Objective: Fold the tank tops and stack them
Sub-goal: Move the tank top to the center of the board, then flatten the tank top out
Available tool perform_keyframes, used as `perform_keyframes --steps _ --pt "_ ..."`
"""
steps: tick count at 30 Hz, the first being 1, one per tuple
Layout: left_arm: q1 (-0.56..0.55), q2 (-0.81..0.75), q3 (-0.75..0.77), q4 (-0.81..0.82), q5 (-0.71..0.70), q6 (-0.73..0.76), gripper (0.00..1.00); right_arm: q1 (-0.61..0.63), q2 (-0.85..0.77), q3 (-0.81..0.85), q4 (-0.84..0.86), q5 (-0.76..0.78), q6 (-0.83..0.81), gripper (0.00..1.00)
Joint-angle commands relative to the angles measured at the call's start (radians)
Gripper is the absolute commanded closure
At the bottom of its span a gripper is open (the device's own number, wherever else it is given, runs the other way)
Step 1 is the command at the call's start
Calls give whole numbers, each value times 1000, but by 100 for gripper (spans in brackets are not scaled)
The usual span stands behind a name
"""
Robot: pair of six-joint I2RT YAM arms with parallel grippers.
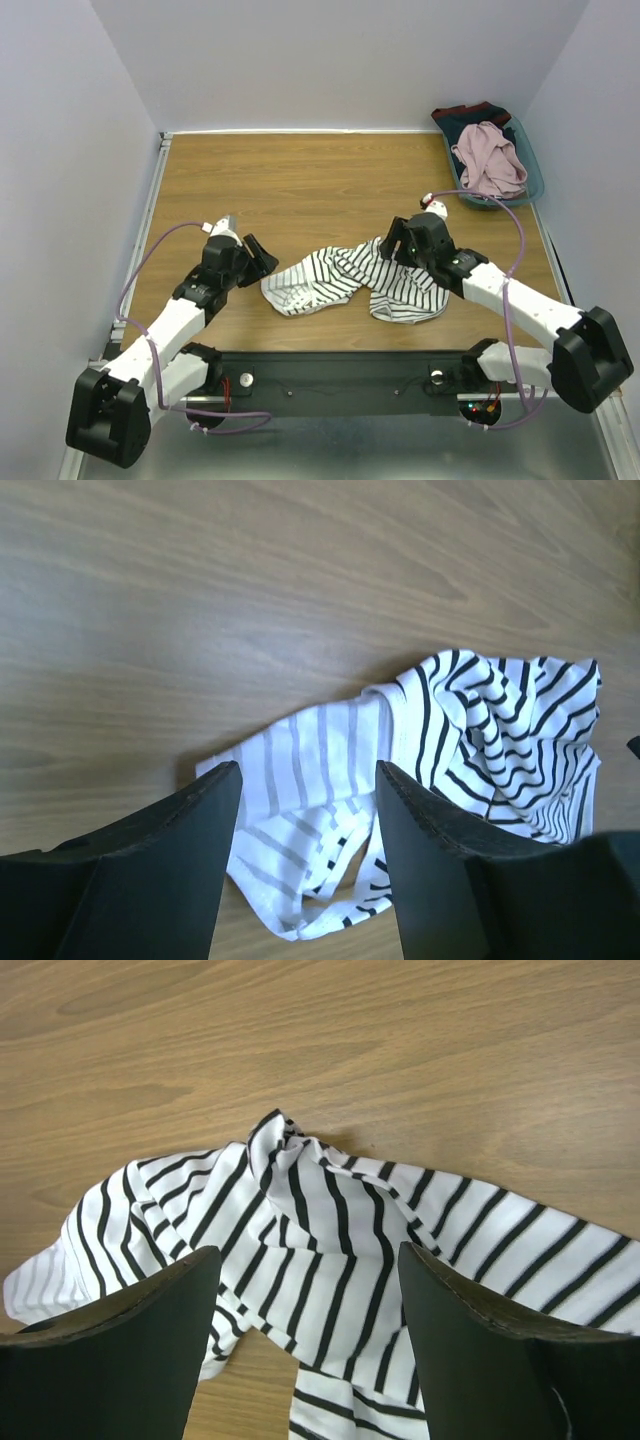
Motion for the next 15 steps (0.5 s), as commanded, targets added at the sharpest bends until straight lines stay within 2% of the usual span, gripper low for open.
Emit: perform_keyframes --steps 1,2,3,9,13,14,15 --pt "-62 1 -45 125 32 -58 34 4 -65 -4 -28 37 -9 23" --pt "-82 1 -56 125 24 -67 33 4 -71 -3 -35 25 -15 23" --pt "-111 4 -73 125 9 -90 29 5 -84 0 -54 14 -17 24" --pt "-214 83 -111 127 -66 -199 13 40 -82 -45 -78 -101 14 44" --pt "-221 163 -87 148 -95 -215 13 96 -82 -92 -79 -83 52 44" --pt "-221 201 -60 153 -135 -215 17 97 -71 -96 -78 -78 51 44" --pt "-219 223 -59 158 -146 -212 17 97 -64 -96 -78 -72 49 44"
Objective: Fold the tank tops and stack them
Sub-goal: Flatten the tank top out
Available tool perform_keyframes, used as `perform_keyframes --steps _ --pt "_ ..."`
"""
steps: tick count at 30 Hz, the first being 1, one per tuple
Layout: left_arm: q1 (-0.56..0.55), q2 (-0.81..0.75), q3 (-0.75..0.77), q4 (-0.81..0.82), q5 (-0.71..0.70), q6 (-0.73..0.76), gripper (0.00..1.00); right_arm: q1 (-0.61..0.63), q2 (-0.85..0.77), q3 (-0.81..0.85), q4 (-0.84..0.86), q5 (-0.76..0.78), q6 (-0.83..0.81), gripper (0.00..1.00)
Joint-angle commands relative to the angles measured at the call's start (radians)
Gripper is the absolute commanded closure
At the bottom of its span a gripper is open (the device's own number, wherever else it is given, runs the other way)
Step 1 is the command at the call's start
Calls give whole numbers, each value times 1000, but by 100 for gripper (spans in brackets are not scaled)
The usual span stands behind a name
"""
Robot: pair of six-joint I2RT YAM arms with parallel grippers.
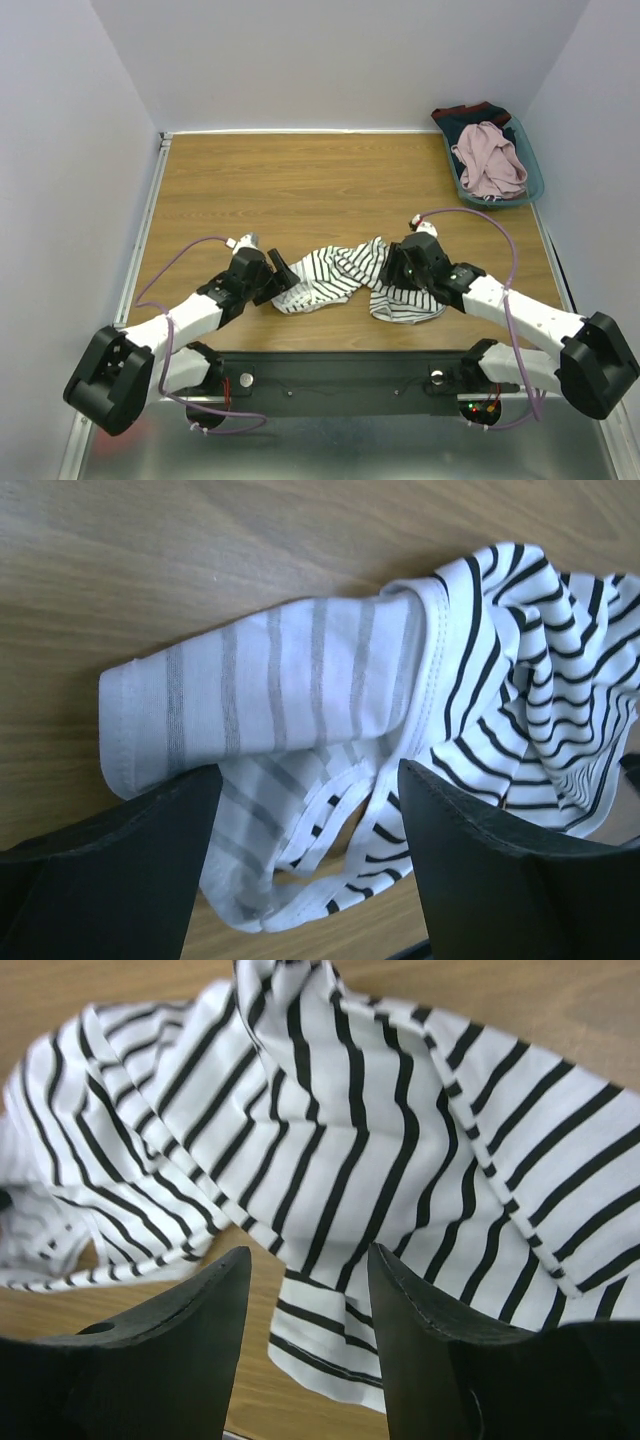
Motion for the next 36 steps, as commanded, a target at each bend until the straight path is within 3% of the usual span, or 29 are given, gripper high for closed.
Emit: perform_keyframes --steps 1,2,3,4,5,6,7,9,13,16,17,21,22,23,24,27,28,31,36 --pt "-2 90 77 44 -101 -11 26 18 29 0 -4 19 15 41" --pt "2 150 104 45 -124 -2 31 18 42 6 -2 28 7 40" --pt "7 182 169 47 -134 12 49 18 55 24 -4 36 -1 39" --pt "14 249 203 53 -138 33 61 18 88 34 -4 57 -16 36" --pt "40 283 270 57 -144 43 86 18 105 46 -2 65 -22 36" --pt "57 319 308 60 -149 50 100 18 125 57 -2 74 -27 36" --pt "76 354 350 59 -149 60 100 18 148 81 -2 94 -34 35" --pt "120 461 433 59 -161 93 100 18 212 106 -1 116 -48 36" --pt "246 676 761 4 -119 135 100 20 288 172 2 134 -71 37" --pt "274 840 984 -31 -102 174 100 15 329 207 11 174 -87 55" --pt "278 923 1052 -47 -99 190 100 14 337 233 11 179 -90 69" --pt "286 1113 1491 -168 4 282 100 -23 360 296 19 140 -91 85" --pt "286 1144 1563 -250 18 312 95 -28 365 307 19 125 -93 85" --pt "282 1164 1606 -272 26 320 83 -37 369 314 18 114 -102 84" --pt "278 1154 1628 -286 12 326 55 -43 365 322 16 105 -105 81" --pt "265 1017 1497 -236 -40 350 28 -46 320 299 18 94 -111 63" --pt "263 981 1463 -223 -71 353 26 -46 314 292 19 82 -113 61" --pt "257 830 1305 -200 -120 328 25 -36 309 259 36 -31 -137 58" --pt "219 567 943 -96 -164 229 33 61 368 305 50 10 -143 58"
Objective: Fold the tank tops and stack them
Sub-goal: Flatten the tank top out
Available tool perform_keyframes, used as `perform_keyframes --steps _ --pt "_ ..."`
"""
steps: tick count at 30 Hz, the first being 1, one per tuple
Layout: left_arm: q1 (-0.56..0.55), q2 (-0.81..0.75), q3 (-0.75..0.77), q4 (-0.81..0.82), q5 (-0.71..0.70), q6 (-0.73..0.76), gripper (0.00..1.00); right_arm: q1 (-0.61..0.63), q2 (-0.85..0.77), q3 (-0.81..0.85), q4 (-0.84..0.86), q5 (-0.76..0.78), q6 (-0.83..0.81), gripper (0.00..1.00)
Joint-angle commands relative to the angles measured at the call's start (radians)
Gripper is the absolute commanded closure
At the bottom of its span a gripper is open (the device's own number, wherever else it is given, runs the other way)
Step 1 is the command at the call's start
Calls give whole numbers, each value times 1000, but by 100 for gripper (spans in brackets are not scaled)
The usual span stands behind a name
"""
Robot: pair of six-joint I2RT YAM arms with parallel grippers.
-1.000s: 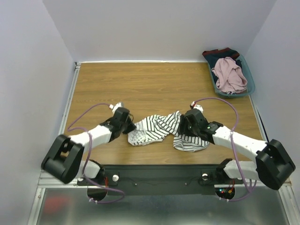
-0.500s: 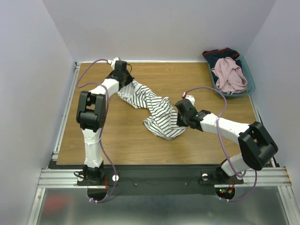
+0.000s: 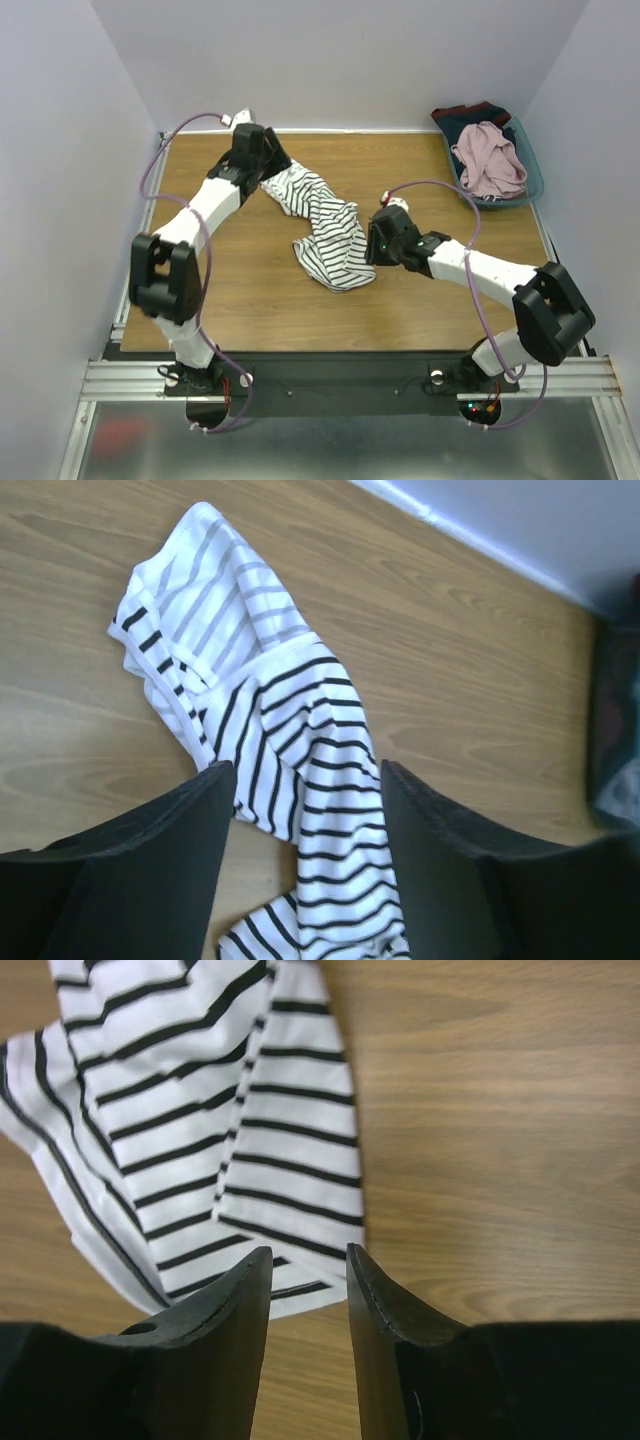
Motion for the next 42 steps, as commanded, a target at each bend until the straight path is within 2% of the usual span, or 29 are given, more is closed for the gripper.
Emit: perform_keyframes --steps 1,4,10,14,26,29,30,32,36,42 --pt "-25 -198 -300 119 -61 -96 35 86 72 48 45 -5 -22 59" --pt "-32 -284 -516 191 -31 -141 44 118 132 101 44 13 -22 60" --pt "-65 -289 -683 266 -3 -146 44 159 243 178 42 78 -3 57" --pt "-83 -286 -740 318 6 -149 44 167 252 190 39 138 12 50" --pt "-86 -263 -763 361 21 -138 45 170 338 223 22 168 21 51" --pt "-86 -257 -765 372 26 -137 45 169 346 223 21 178 23 62" --pt "-88 -249 -765 377 29 -135 45 170 335 221 18 185 29 70" --pt "-86 -248 -763 387 38 -132 45 170 312 203 14 193 38 78" --pt "-86 -232 -766 398 49 -118 50 167 234 175 4 228 43 89" --pt "-88 -206 -768 432 104 -100 52 167 108 148 -25 244 55 96"
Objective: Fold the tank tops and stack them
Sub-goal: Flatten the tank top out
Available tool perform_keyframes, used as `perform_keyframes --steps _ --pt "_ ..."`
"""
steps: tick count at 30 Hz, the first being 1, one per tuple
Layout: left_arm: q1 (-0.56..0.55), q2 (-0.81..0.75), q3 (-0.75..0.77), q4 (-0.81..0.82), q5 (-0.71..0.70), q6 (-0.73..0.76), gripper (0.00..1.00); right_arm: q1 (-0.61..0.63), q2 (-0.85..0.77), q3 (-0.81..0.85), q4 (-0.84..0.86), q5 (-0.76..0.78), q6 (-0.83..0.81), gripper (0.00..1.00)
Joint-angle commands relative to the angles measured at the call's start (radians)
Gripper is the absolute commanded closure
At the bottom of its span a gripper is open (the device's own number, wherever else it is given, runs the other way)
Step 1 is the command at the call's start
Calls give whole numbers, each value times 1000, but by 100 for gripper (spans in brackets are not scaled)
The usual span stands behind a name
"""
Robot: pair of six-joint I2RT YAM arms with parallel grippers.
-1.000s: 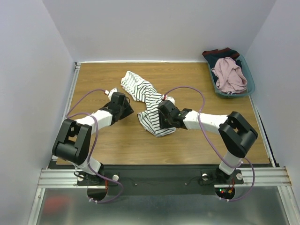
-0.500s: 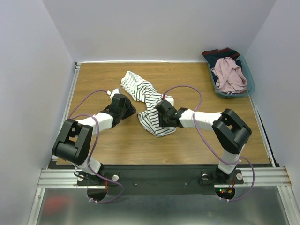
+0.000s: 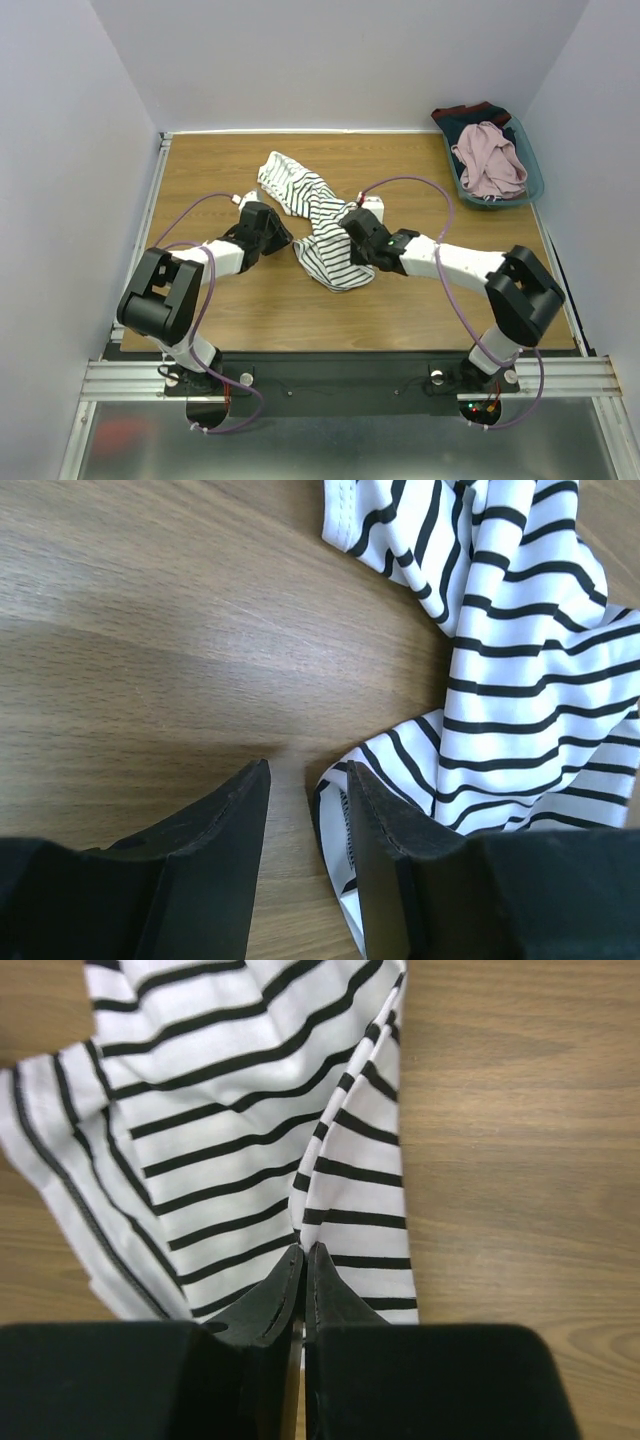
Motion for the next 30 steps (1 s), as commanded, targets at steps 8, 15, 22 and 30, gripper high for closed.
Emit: perform_keyframes --steps 8,15,22,30 --pt "-8 65 5 83 124 53 52 8 -204 -41 -50 128 44 100" --pt "-20 92 7 89 134 59 52 6 -266 -38 -88 177 45 100" --pt "-25 146 31 83 138 57 58 3 -267 -38 -96 187 50 100" --pt "-25 157 42 69 138 51 95 -14 -281 -43 -99 187 45 100"
